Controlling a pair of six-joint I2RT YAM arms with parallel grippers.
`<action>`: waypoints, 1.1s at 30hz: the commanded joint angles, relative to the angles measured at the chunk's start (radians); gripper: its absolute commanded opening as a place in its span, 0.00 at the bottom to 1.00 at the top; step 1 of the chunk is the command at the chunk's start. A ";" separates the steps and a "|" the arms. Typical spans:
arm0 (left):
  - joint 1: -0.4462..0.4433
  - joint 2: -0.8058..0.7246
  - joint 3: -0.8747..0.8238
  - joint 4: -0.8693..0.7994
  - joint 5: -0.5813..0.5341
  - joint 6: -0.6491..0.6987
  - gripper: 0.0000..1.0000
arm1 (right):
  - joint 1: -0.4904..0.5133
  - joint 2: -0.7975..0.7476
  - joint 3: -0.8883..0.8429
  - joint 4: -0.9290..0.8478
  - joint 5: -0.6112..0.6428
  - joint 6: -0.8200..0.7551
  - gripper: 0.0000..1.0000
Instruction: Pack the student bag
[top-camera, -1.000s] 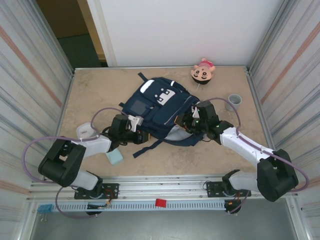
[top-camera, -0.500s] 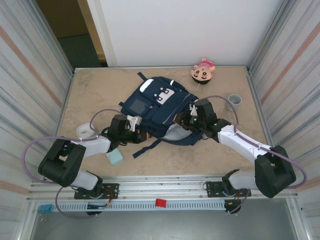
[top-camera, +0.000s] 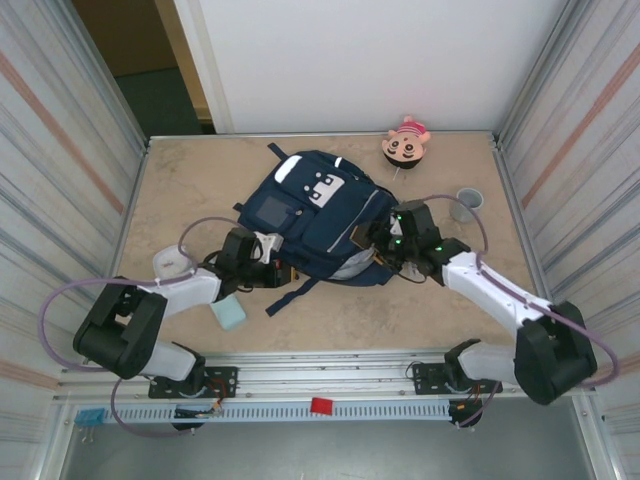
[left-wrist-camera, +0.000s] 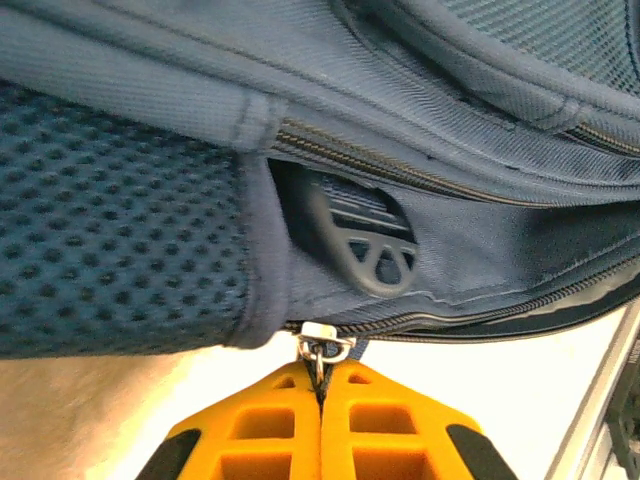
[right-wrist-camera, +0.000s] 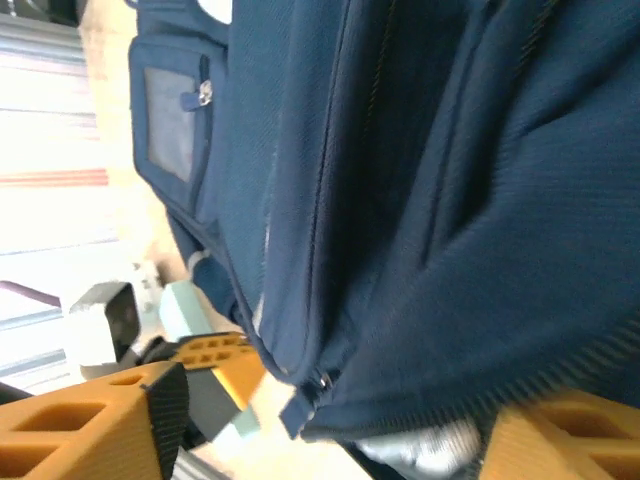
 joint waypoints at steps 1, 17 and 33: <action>0.011 -0.027 0.035 -0.082 -0.021 0.074 0.00 | -0.056 -0.075 0.021 -0.260 0.049 -0.078 0.77; -0.033 -0.020 0.074 -0.091 -0.005 0.078 0.00 | -0.071 0.062 -0.034 0.010 -0.097 -0.051 0.53; -0.301 0.024 0.265 -0.087 0.005 0.011 0.00 | 0.083 0.098 -0.062 0.235 0.019 0.095 0.40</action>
